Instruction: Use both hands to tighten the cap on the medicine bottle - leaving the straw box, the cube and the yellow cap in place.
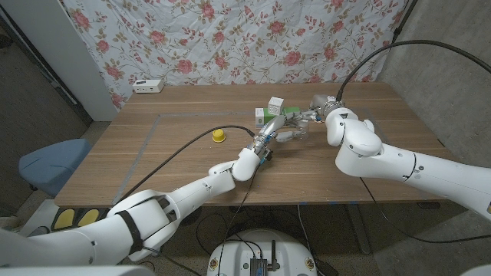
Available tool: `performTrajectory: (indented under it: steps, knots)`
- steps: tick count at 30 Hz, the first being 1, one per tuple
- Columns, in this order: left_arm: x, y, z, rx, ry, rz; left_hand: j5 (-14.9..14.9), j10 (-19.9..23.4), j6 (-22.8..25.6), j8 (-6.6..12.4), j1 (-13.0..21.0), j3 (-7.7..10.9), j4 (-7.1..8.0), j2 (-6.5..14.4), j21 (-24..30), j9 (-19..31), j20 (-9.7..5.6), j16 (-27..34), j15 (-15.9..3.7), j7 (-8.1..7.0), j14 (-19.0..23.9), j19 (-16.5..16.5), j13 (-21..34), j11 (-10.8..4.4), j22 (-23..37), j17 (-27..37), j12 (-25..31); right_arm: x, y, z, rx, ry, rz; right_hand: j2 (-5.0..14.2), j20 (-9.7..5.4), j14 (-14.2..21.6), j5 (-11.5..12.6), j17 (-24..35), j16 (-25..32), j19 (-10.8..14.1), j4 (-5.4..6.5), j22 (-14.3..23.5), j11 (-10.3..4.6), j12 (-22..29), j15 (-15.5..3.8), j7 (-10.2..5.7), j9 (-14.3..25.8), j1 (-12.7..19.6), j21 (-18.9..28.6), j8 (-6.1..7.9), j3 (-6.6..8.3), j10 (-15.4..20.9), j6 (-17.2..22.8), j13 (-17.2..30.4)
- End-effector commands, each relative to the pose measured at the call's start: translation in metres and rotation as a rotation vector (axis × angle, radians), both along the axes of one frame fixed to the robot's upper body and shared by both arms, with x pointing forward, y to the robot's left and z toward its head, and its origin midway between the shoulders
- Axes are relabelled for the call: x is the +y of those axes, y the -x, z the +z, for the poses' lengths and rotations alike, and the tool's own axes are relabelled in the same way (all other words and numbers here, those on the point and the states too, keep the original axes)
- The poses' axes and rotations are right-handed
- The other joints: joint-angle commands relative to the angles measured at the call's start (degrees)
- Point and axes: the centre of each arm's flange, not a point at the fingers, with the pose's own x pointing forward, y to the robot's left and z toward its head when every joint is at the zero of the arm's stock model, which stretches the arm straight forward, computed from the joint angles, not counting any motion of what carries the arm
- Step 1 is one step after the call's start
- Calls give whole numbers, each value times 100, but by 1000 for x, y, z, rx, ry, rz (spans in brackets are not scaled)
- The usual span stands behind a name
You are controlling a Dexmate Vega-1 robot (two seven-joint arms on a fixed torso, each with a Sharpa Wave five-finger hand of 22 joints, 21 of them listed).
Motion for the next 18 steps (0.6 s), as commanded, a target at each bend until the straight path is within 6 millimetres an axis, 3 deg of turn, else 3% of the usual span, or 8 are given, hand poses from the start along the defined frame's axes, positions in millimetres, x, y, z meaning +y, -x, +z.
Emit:
performTrajectory:
  steps: [1,5,18]
  knots:
    - [3,0,1,2,-4,5,14,267,-4,3,43,14,-16,31,-5,22,8,37,-488,-9,67,10,29,-234,18,20,33,-7,6,4,15,-3,13,11,34,-115,18,12,-50,-98,12,15,6,-23,25,74,42,-119,-22,-186,-52,-185,-462,15]
    - [6,0,1,1,-3,10,14,289,6,7,54,13,-20,33,-4,22,-3,40,-496,-10,72,14,30,-230,18,21,41,-10,8,7,24,-17,34,6,113,-281,22,12,-103,-265,47,10,69,-30,144,145,30,-276,-47,-417,-111,-397,-933,22]
    - [18,0,3,-12,-2,46,13,305,-6,2,87,9,-36,17,5,22,-6,27,-499,16,51,42,31,-232,18,16,45,-18,12,10,-27,-90,105,74,217,-455,29,13,-135,-400,105,5,94,-4,270,179,-6,-454,-40,-667,-151,-559,-1364,29]
